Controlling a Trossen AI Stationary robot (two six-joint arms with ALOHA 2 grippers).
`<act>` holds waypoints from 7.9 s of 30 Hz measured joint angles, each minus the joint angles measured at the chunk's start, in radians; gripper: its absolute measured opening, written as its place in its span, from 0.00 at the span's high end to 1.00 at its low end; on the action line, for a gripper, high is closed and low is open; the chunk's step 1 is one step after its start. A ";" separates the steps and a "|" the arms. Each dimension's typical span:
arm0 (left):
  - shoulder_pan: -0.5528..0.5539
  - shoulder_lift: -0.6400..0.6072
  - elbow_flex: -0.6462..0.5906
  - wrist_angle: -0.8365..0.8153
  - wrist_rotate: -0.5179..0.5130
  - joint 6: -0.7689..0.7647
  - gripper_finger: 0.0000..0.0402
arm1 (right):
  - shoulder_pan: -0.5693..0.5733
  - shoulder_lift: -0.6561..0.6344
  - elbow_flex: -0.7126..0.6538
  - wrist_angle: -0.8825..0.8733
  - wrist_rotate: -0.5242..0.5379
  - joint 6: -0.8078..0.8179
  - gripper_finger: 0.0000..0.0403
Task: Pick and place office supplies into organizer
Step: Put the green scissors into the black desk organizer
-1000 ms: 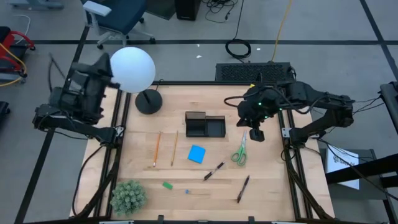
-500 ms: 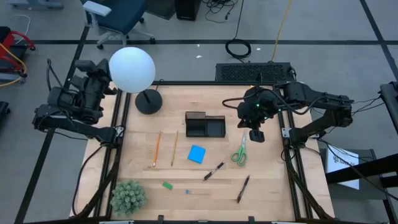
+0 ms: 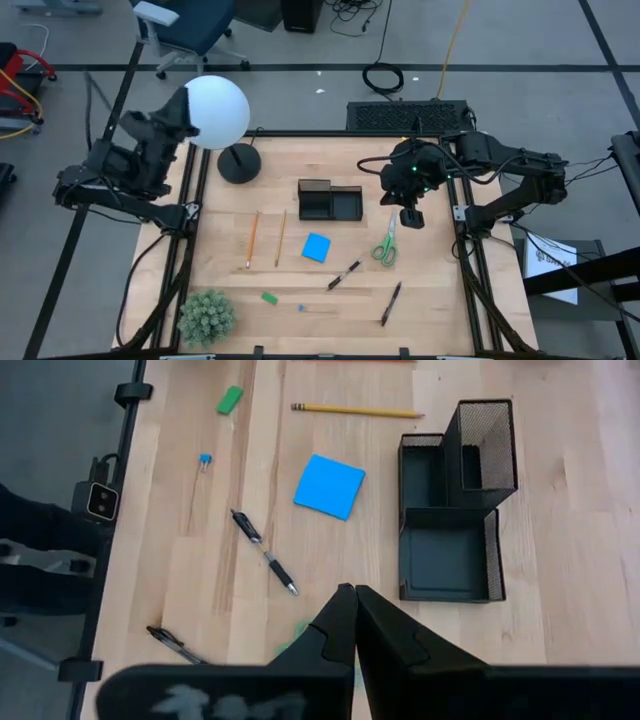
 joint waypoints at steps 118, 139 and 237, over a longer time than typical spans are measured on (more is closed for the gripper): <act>0.045 0.203 0.000 -0.290 1.010 -0.197 0.95 | 0.363 0.108 -0.796 0.444 0.105 -0.330 0.75; 0.045 0.203 0.000 -0.290 1.010 -0.197 0.95 | 0.364 0.156 -0.908 0.626 0.101 -0.336 0.74; 0.045 0.202 0.000 -0.290 1.011 -0.197 0.95 | 0.200 0.088 -0.630 1.160 -0.002 0.191 0.97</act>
